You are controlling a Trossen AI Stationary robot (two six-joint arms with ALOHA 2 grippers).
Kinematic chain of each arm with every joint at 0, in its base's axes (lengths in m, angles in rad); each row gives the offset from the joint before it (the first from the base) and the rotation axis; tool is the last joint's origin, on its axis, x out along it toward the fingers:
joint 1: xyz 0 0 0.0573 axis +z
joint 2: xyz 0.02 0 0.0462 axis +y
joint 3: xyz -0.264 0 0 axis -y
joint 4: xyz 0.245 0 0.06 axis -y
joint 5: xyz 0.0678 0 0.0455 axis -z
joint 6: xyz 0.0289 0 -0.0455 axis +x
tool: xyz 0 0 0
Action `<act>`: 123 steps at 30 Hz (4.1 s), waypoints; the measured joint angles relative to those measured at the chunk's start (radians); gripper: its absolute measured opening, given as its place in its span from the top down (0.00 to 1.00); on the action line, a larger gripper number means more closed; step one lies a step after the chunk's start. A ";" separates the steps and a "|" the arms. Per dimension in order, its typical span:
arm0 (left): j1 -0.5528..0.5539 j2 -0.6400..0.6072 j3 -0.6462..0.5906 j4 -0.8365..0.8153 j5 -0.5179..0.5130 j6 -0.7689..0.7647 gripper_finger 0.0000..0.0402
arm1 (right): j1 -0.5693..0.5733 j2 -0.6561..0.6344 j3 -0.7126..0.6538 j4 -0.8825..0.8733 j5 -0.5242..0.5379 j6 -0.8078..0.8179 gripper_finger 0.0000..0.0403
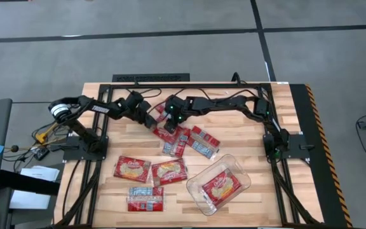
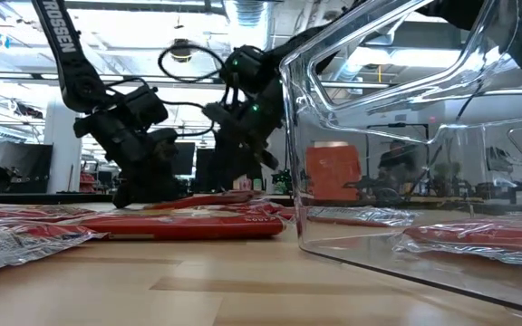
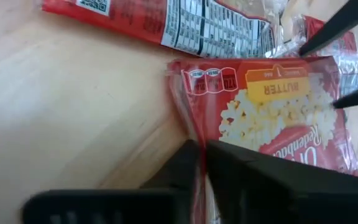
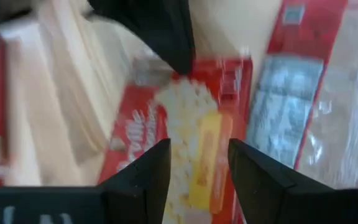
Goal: Sort popcorn bags into baskets
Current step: Put the red popcorn bag into the transparent bin
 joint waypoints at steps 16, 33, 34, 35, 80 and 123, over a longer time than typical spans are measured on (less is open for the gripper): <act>-0.049 -0.328 -0.006 -0.029 0.119 -0.267 1.00 | 0.048 -0.375 0.161 -0.376 0.035 -0.123 0.71; -0.252 -0.777 -0.005 -0.002 -0.062 -0.514 1.00 | 0.431 -0.740 0.162 -0.493 0.473 0.108 0.80; -0.271 -0.792 -0.005 -0.001 -0.077 -0.527 1.00 | 0.460 -0.745 0.162 -0.493 0.505 0.119 0.80; -0.293 -0.807 -0.005 0.003 -0.089 -0.538 1.00 | 0.486 -0.749 0.162 -0.494 0.535 0.131 0.80; -1.103 0.295 1.019 0.083 -0.897 -0.544 1.00 | 1.158 -0.869 0.161 -0.491 0.888 0.286 0.82; -1.096 0.596 1.218 0.184 -0.445 -0.838 0.61 | 1.324 -0.858 0.161 -0.527 1.082 0.296 0.82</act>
